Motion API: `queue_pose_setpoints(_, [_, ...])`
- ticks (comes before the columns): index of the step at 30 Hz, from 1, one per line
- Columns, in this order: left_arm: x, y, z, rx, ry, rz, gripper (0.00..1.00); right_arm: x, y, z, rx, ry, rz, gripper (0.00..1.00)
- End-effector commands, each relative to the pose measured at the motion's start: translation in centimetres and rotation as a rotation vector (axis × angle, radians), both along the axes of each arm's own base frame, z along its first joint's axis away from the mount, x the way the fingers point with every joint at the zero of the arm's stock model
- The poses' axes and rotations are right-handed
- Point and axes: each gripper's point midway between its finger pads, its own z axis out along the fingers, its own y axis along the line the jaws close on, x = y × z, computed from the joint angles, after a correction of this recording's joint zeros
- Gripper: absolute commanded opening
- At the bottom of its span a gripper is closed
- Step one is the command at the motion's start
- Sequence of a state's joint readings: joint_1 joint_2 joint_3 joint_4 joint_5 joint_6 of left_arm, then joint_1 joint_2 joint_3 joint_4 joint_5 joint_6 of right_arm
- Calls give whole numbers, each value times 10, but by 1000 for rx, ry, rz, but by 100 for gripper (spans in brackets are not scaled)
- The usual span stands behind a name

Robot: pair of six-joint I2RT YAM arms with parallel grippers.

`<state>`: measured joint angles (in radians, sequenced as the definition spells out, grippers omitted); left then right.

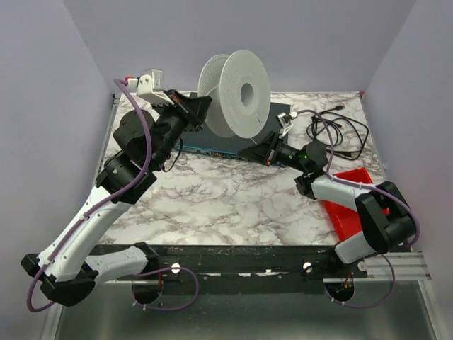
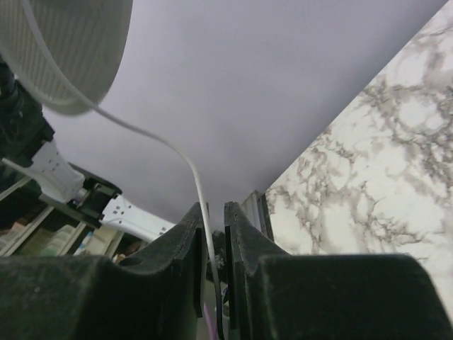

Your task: Wrap the cables

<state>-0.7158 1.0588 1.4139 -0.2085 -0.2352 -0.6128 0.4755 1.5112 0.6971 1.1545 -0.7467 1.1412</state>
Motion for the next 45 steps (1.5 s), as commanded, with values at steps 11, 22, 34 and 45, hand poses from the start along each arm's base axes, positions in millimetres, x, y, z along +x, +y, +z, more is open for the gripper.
queue_pose_setpoints(11, [17, 50, 64, -65, -133, 288, 0, -70, 23, -9, 2, -9, 130, 22])
queue_pose_setpoints(22, [38, 54, 43, 49, -104, 390, 0, -87, 14, -13, -134, -29, 72, 19])
queue_pose_setpoints(34, [71, 36, -13, 267, -8, 422, 0, -67, 5, 41, -422, -199, -60, 1])
queue_pose_setpoints(45, [93, -12, -92, 561, 83, 248, 0, -17, -27, 99, -699, -362, -311, 1])
